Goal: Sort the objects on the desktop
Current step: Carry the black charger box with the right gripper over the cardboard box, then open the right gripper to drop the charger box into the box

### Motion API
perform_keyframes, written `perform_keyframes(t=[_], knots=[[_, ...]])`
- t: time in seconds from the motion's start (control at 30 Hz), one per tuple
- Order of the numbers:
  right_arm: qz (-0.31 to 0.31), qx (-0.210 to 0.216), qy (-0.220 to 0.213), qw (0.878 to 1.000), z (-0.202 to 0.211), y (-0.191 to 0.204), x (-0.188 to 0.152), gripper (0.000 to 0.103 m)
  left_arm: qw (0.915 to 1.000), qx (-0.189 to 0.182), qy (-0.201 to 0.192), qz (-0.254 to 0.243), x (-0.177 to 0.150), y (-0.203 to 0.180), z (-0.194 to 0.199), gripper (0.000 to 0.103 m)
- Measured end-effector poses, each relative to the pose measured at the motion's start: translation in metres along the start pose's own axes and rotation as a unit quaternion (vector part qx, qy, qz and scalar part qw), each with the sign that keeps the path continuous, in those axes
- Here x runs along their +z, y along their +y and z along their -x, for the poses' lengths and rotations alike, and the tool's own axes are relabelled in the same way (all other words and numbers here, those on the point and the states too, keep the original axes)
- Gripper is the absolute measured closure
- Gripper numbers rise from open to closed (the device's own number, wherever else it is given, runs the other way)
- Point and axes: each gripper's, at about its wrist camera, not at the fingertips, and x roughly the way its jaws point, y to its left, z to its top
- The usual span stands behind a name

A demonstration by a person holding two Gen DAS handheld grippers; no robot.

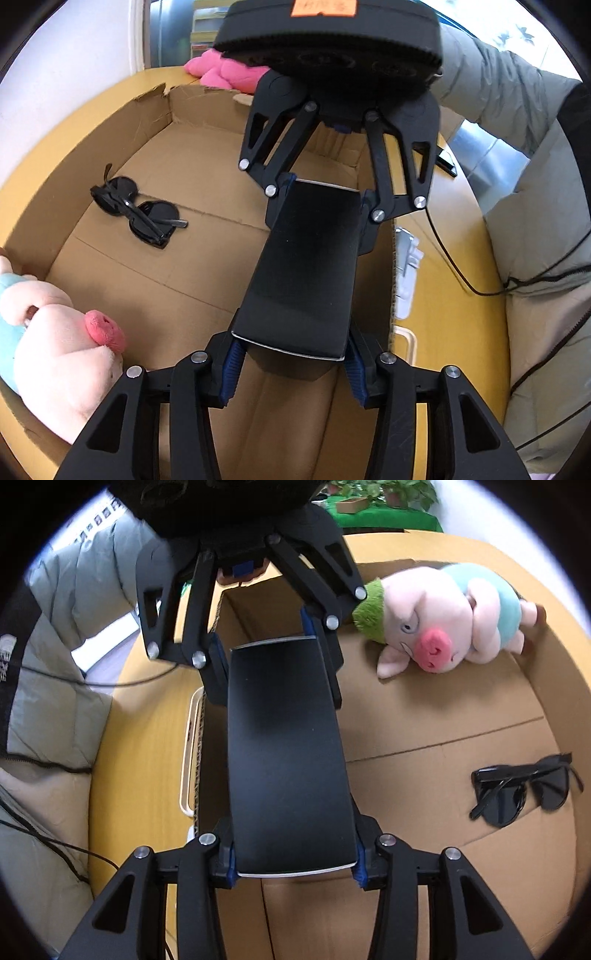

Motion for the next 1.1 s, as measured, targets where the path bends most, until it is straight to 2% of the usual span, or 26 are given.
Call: perform_keyframes(t=[0.07,0.13,0.23,0.3,0.4,0.57,0.73,0.83,0.93,1.0,1.1], knots=[[-0.008,-0.006,-0.001,1.000,0.001,-0.004,0.000,0.057,0.9999,0.006,-0.002,0.008,0.001,0.005,0.000,0.049],[-0.015,-0.024,0.004,1.000,0.000,-0.010,0.003,0.055,0.9995,0.030,0.007,0.012,0.003,0.008,-0.003,0.043],[-0.013,-0.031,-0.001,0.999,0.004,-0.009,0.003,0.045,0.9967,0.078,0.021,0.008,0.007,0.010,-0.005,0.031],[-0.014,-0.044,-0.007,0.999,0.006,-0.010,0.002,0.039,0.9952,0.096,0.017,0.015,0.007,0.013,-0.003,0.029],[-0.027,-0.062,-0.013,0.998,0.012,-0.018,0.000,0.037,0.9959,0.085,0.018,0.026,0.006,0.017,-0.004,0.029],[-0.043,-0.096,-0.040,0.994,0.036,-0.028,-0.001,0.036,0.9958,0.086,0.026,0.017,0.005,0.013,-0.011,0.029],[-0.054,-0.131,-0.067,0.988,0.060,-0.033,-0.003,0.036,0.9961,0.077,0.024,0.035,0.006,0.018,-0.015,0.029],[-0.078,-0.096,-0.055,0.991,0.061,-0.033,-0.016,0.036,0.9959,0.079,0.024,0.037,0.008,0.019,-0.018,0.029],[-0.117,-0.083,-0.015,0.990,0.042,-0.032,-0.029,0.036,0.9964,0.069,0.014,0.047,0.011,0.022,-0.016,0.029],[-0.137,-0.089,0.010,0.986,0.026,-0.037,-0.035,0.036,0.9967,0.053,0.009,0.060,0.013,0.026,-0.018,0.029],[-0.143,-0.084,0.007,0.986,0.014,-0.037,-0.033,0.035,0.9965,0.048,0.017,0.065,0.015,0.022,-0.022,0.029]])
